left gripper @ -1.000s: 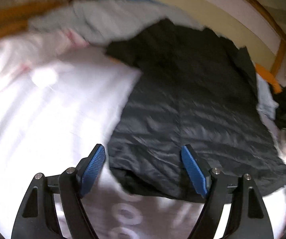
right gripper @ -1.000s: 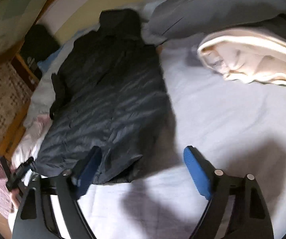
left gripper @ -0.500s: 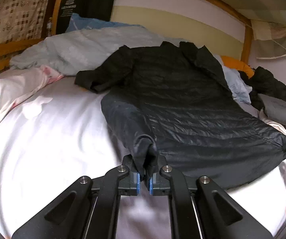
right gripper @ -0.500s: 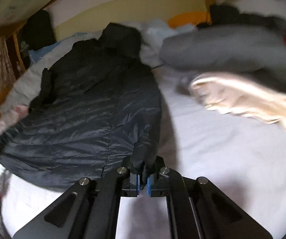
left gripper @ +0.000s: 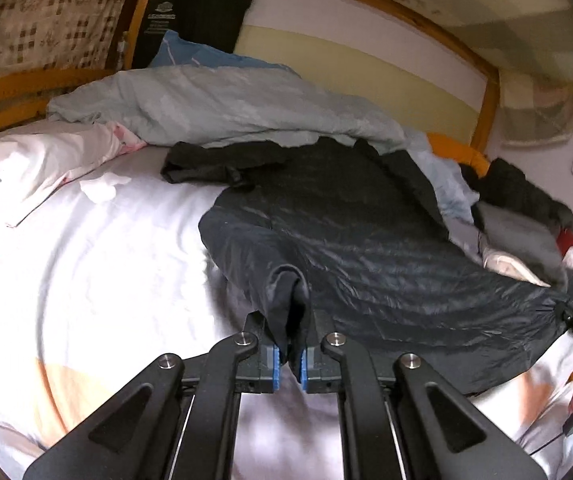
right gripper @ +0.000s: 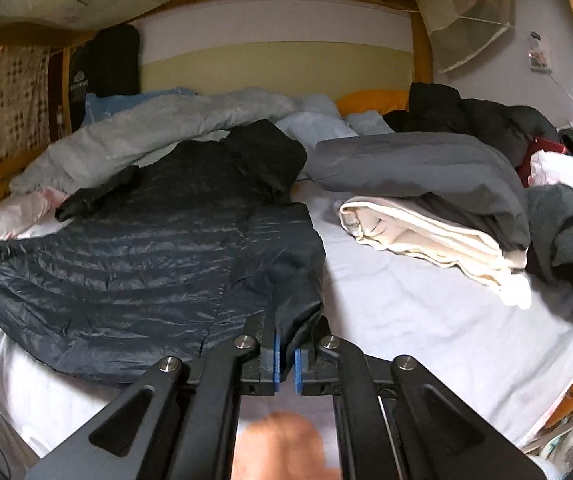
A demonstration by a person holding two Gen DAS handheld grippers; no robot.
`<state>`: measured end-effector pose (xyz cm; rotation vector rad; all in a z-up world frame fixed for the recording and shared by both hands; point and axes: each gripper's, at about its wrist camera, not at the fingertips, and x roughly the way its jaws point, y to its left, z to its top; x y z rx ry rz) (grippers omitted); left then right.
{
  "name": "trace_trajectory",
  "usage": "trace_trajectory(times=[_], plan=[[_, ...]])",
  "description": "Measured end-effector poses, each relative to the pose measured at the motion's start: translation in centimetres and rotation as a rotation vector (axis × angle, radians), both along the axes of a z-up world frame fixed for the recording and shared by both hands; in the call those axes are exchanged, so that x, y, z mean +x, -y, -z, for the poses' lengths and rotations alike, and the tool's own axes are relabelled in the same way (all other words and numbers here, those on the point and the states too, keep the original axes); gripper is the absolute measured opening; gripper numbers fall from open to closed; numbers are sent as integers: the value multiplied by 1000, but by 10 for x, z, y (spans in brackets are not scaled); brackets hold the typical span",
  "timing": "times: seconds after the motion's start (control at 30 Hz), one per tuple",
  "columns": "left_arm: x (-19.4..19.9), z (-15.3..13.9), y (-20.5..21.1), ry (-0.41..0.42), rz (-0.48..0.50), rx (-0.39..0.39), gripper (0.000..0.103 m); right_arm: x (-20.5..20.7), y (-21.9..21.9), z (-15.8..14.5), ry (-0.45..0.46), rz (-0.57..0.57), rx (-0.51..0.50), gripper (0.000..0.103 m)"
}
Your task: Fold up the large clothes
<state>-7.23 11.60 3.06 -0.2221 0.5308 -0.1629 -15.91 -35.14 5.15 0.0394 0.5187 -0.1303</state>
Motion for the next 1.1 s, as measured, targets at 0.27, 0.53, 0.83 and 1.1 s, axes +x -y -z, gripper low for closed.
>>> trace_trajectory(times=[0.27,0.53,0.83,1.1], plan=[[75,-42,14,-61,-59,191,9,80,3,-48,19,-26,-32,5],[136,16,11,-160,-50,196,16,187,0,10,-131,12,-27,5],[133,35,6,-109,-106,228,84,204,31,48,-133,136,-16,77],[68,-16,9,214,-163,270,95,155,62,18,67,140,138,89]])
